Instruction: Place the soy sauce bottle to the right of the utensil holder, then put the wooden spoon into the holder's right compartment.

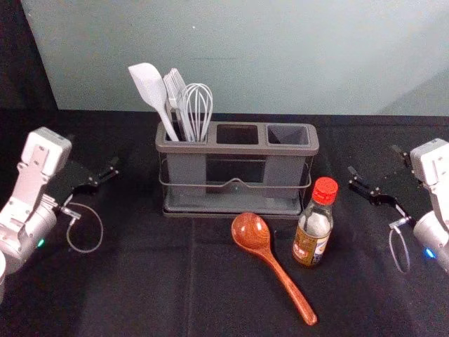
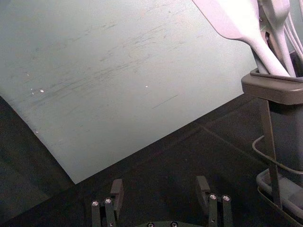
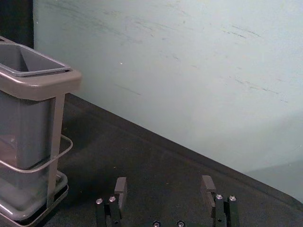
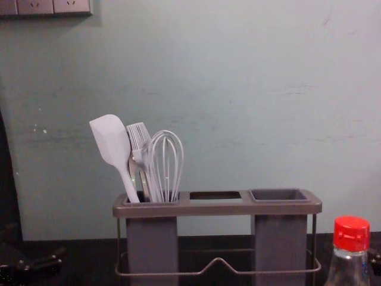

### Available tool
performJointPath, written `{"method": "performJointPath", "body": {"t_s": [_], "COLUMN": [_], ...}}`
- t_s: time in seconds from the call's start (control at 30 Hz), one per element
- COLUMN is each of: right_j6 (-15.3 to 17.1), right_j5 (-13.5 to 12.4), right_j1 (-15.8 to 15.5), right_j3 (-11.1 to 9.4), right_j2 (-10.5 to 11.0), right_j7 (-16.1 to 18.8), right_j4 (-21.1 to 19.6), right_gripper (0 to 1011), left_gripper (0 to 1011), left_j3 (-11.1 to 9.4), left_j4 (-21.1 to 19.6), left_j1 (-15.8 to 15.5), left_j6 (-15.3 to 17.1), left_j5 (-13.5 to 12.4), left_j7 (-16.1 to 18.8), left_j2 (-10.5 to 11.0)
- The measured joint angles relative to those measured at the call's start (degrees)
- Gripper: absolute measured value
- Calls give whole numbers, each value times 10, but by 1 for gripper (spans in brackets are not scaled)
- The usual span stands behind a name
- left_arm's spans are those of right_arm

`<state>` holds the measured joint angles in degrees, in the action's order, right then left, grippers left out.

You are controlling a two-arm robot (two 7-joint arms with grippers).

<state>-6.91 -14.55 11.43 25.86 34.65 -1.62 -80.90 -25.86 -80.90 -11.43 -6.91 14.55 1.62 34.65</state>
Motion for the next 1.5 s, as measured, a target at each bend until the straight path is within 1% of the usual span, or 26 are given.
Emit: {"method": "performJointPath", "body": {"t_s": [1.17,1.33,1.43,1.5], "right_j6": [0,11,14,15], "right_j5": [0,11,11,10], "right_j1": [0,-5,-11,-22], "right_j3": [0,-5,-9,-16], "right_j2": [0,-6,-6,-3], "right_j7": [0,-1,-1,0], "right_j4": [0,-4,-9,-18], "right_gripper": [1002,1003,1003,1003], "left_gripper": [1005,1005,1005,1005], "left_j3": [0,0,0,0], "left_j4": [0,0,0,0], "left_j1": [0,0,0,0], "left_j6": [0,0,0,0], "left_j5": [0,0,0,0], "left_j7": [0,0,0,0], "left_j2": [0,0,0,0]}}
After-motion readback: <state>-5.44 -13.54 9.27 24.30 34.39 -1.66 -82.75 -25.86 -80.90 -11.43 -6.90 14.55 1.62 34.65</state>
